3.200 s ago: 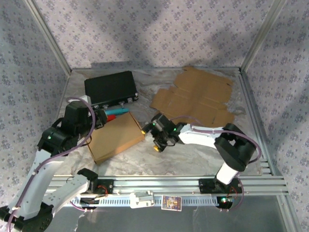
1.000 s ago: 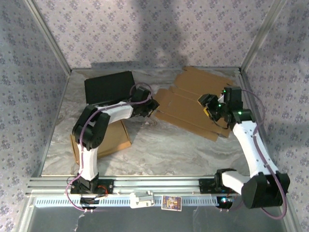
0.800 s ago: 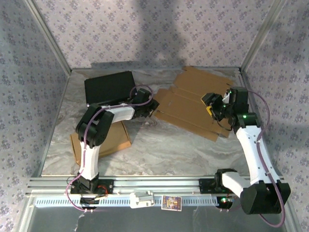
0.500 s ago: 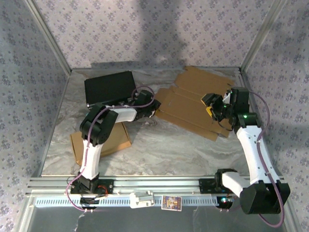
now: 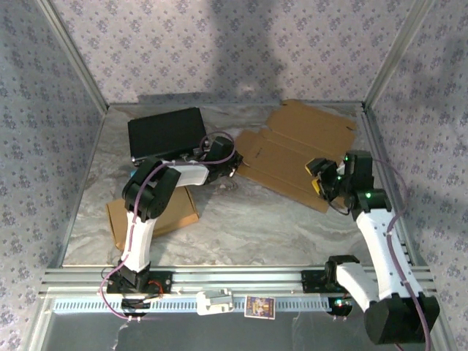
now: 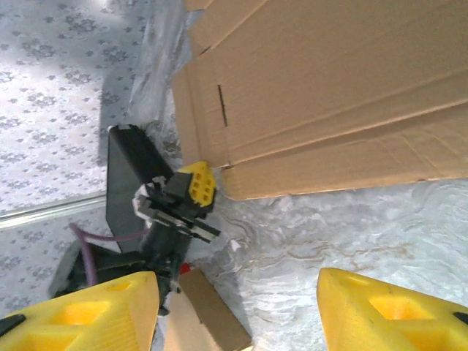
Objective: Fold the paper box
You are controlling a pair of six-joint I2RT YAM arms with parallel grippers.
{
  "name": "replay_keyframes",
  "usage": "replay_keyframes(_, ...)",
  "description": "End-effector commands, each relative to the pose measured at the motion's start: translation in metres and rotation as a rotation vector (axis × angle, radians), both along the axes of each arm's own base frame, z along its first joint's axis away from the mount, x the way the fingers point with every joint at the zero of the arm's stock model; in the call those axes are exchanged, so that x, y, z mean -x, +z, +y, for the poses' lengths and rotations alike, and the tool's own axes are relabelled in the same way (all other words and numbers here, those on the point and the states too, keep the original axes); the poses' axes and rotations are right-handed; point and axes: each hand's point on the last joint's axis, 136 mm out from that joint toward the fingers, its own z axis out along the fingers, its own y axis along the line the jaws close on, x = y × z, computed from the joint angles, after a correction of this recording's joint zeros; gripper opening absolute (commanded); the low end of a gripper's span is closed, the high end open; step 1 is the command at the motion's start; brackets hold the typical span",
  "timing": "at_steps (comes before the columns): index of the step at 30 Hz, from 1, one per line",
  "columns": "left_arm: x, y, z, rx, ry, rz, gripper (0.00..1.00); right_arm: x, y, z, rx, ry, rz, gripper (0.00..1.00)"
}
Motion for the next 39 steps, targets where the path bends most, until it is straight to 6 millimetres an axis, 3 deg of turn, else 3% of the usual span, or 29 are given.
replay_keyframes(1,-0.007,0.054,-0.003,0.099,0.083,-0.085,0.0,-0.002,-0.003,-0.006,-0.048,-0.148,-0.02,0.62)
replay_keyframes(9,-0.006,0.086,-0.006,0.184,0.131,-0.096,0.0,0.003,-0.04,0.011,-0.118,-0.278,-0.013,0.71)
replay_keyframes(13,-0.003,0.102,-0.01,0.214,0.138,-0.098,0.0,0.0,-0.038,0.012,-0.121,-0.376,-0.083,0.79)
replay_keyframes(17,0.001,0.113,-0.011,0.232,0.137,-0.1,0.0,-0.004,-0.044,0.013,-0.15,-0.443,-0.072,0.81)
replay_keyframes(20,0.003,0.121,-0.012,0.248,0.133,-0.102,0.0,-0.009,-0.056,0.014,-0.171,-0.479,-0.049,0.78)
replay_keyframes(26,0.012,0.133,-0.016,0.26,0.111,-0.107,0.0,-0.039,-0.062,0.016,-0.176,-0.515,-0.061,0.7)
replay_keyframes(30,0.017,0.135,-0.019,0.271,0.097,-0.106,0.0,-0.059,-0.051,0.024,-0.204,-0.507,-0.1,0.63)
replay_keyframes(39,0.021,0.141,-0.018,0.276,0.094,-0.111,0.0,-0.071,-0.057,0.028,-0.224,-0.544,-0.098,0.46)
